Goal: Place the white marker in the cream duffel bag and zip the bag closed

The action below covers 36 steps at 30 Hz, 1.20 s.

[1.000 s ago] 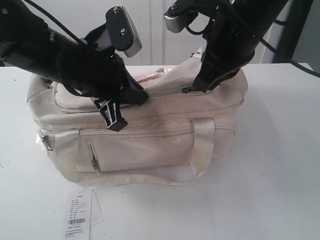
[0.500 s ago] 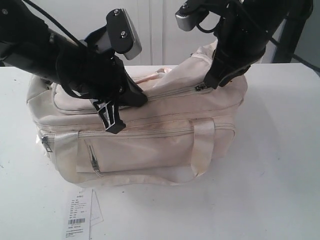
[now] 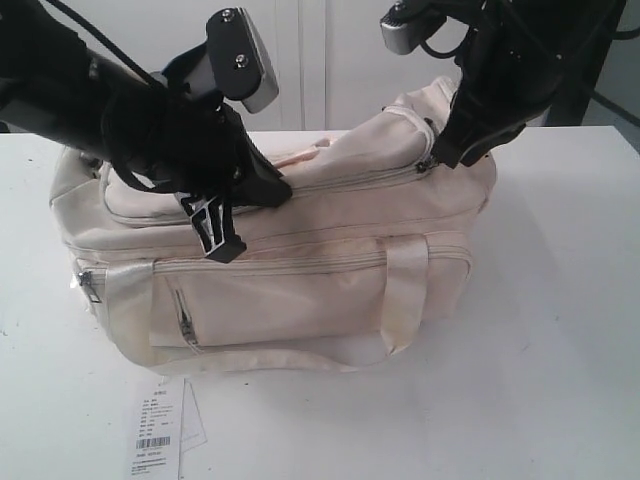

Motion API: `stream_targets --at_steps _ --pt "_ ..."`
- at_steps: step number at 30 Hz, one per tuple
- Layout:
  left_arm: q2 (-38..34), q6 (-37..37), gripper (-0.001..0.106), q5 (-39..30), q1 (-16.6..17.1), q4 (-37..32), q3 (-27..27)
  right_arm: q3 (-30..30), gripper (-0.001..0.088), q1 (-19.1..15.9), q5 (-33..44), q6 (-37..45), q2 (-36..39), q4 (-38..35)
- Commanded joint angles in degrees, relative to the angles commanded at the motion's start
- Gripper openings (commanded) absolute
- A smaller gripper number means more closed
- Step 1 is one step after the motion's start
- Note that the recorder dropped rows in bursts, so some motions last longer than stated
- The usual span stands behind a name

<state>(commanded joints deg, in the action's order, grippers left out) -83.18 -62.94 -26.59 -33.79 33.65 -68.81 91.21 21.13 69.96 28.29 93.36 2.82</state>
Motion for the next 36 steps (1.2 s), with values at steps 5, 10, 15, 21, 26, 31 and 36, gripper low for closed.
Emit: stream_targets --at_steps 5,10,15,21,26,31,36 --pt "0.4 0.0 0.0 -1.5 0.0 0.1 0.0 0.0 0.0 -0.6 -0.5 0.0 0.0 0.0" --pt "0.4 0.0 0.0 -1.7 0.0 0.1 0.0 0.0 0.0 -0.6 -2.8 0.0 0.1 0.0" --pt "0.4 0.0 0.0 -2.7 0.0 -0.6 0.0 0.0 0.0 -0.6 -5.9 0.0 0.2 0.0" --pt "0.4 0.0 0.0 -3.7 0.0 -1.2 0.0 0.0 0.0 -0.6 -9.1 0.0 0.2 0.0" --pt "0.5 -0.2 0.0 -4.2 0.0 -1.2 0.0 0.0 0.0 -0.6 -10.8 0.0 0.2 2.1" --pt "0.5 -1.8 0.0 -5.0 0.0 -1.2 0.0 0.0 0.0 -0.6 -12.4 0.4 1.2 2.1" --pt "0.5 -0.1 0.004 -3.7 0.0 -1.2 0.0 0.0 0.0 -0.6 -12.5 0.4 1.5 2.1"
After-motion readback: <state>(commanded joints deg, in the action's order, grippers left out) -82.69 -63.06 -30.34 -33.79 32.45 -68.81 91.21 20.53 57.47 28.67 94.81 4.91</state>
